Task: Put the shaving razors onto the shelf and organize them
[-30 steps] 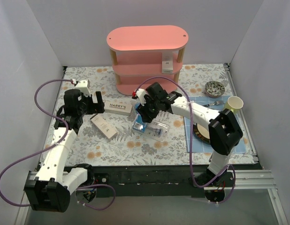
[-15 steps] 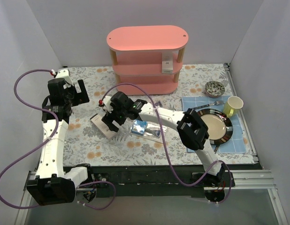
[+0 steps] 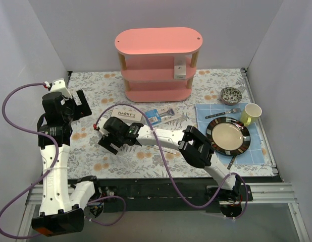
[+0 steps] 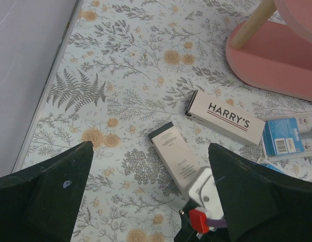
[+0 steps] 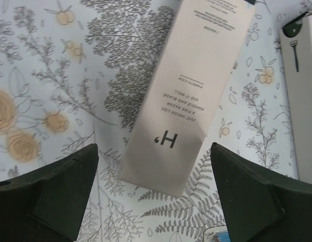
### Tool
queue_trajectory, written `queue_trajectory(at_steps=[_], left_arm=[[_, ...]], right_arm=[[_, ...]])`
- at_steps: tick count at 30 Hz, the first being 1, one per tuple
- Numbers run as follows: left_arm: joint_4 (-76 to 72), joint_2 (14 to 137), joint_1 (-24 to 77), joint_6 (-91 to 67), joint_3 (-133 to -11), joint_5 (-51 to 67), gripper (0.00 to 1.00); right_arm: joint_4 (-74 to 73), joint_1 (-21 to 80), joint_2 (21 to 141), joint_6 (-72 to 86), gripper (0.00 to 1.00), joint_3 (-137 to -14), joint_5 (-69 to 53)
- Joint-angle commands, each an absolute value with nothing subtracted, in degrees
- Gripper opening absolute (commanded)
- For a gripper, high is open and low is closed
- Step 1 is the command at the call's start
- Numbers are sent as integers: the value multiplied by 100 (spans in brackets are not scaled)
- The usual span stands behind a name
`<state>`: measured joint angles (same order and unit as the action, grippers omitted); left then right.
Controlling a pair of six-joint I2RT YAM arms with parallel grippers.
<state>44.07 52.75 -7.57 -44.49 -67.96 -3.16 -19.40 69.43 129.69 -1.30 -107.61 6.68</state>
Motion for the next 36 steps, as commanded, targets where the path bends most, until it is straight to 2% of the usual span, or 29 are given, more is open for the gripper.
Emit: queue_trajectory(at_steps=[1, 7, 10, 17, 18, 21, 25, 28, 29, 31, 32, 36], left_arm=[[4614, 5107, -852, -4465, -6768, -132, 98], [4641, 5019, -914, -4403, -6776, -18, 98], [4676, 4992, -923, -4307, -6759, 200, 98], [4527, 4773, -932, -3929, -6294, 1158, 98], [4500, 4764, -923, -3920, -6241, 1212, 98], [4421, 4904, -923, -3955, -6126, 1292, 98], [4421, 5325, -923, -3955, -6108, 1108, 98], [4710, 5765, -932, -4086, -6030, 1134, 87], [4850, 5853, -923, -4130, -5986, 1195, 68], [4808, 6037, -923, -4096, -5853, 1327, 16], [4703, 6064, -923, -4148, -5793, 1292, 0], [4676, 6836, -932, -4122, -5713, 1204, 0]], right_arm=[[-1591, 6838, 13174, -79, 98, -11135, 1493], [-1573, 6838, 13377, -79, 98, -11153, 1363], [-1591, 6803, 13342, -167, 93, -11013, 828], [-1652, 6645, 12938, -1238, 65, -10336, -763], [-1687, 6601, 12833, -1483, 57, -10249, -834], [-1740, 6461, 12596, -1722, 50, -9871, -896], [-1740, 6249, 12200, -2467, 49, -9213, -862], [-1714, 6205, 11849, -3178, 48, -8634, -739], [-1662, 6196, 11769, -3277, 49, -8483, -695], [-1635, 6179, 11593, -3436, 50, -8271, -659], [-1609, 6179, 11549, -3480, 50, -8096, -642], [-1679, 6135, 11470, -3454, 51, -8033, -667]])
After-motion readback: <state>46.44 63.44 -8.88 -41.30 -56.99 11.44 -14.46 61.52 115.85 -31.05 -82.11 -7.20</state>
